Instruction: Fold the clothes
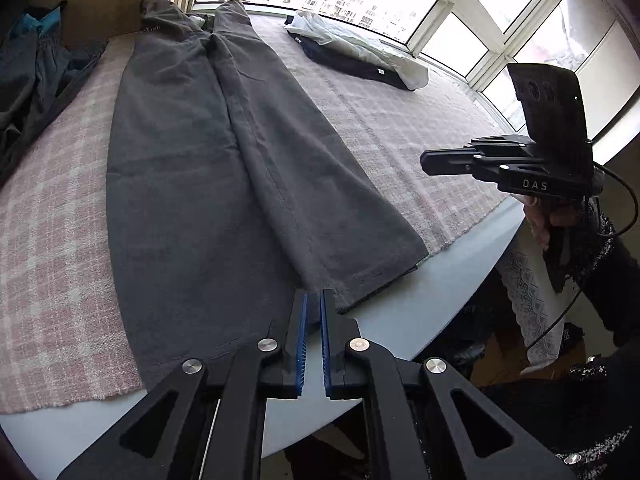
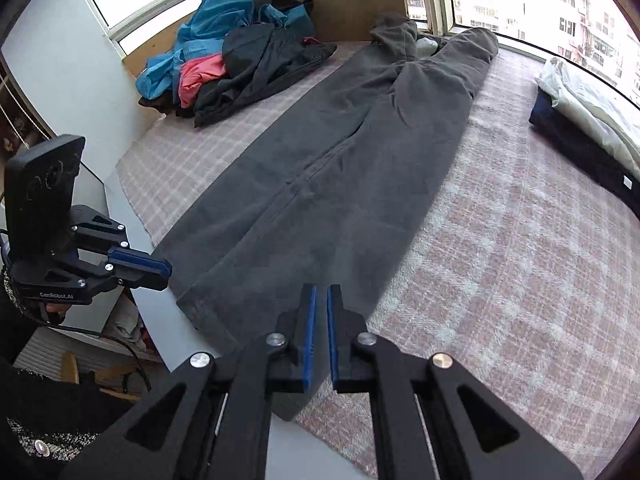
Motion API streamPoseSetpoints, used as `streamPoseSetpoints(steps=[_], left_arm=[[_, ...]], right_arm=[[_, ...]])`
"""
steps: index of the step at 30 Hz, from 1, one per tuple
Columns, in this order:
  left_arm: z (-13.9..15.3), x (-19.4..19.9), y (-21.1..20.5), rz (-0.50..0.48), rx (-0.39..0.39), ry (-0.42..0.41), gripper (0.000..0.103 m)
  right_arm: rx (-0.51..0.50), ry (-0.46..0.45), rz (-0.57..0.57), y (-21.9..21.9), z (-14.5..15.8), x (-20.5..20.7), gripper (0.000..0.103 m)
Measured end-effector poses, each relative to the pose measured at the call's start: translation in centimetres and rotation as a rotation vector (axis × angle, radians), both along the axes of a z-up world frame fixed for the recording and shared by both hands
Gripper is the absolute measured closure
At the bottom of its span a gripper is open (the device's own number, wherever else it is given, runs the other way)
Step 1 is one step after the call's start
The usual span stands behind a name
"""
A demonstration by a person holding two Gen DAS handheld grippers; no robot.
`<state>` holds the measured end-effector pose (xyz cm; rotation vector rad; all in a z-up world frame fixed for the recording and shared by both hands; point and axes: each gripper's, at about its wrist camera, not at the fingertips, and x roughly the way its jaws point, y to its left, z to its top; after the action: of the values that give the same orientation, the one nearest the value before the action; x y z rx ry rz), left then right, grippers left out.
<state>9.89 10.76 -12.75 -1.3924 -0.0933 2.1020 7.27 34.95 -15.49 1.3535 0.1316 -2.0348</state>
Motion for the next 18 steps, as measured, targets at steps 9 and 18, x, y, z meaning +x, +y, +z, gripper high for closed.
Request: streamPoseSetpoints(steps=[9, 18], left_arm=[[-3.3, -5.4, 3.1, 0.002, -0.061, 0.001, 0.096], [0.3, -8.6, 2.5, 0.084, -0.032, 0.079, 0.096]], right_arm=[[0.056, -0.1, 0.155, -0.2, 0.7, -3.7, 0.097], [0.083, 0.111, 0.065, -4.8, 2.1, -23.3, 0.096]])
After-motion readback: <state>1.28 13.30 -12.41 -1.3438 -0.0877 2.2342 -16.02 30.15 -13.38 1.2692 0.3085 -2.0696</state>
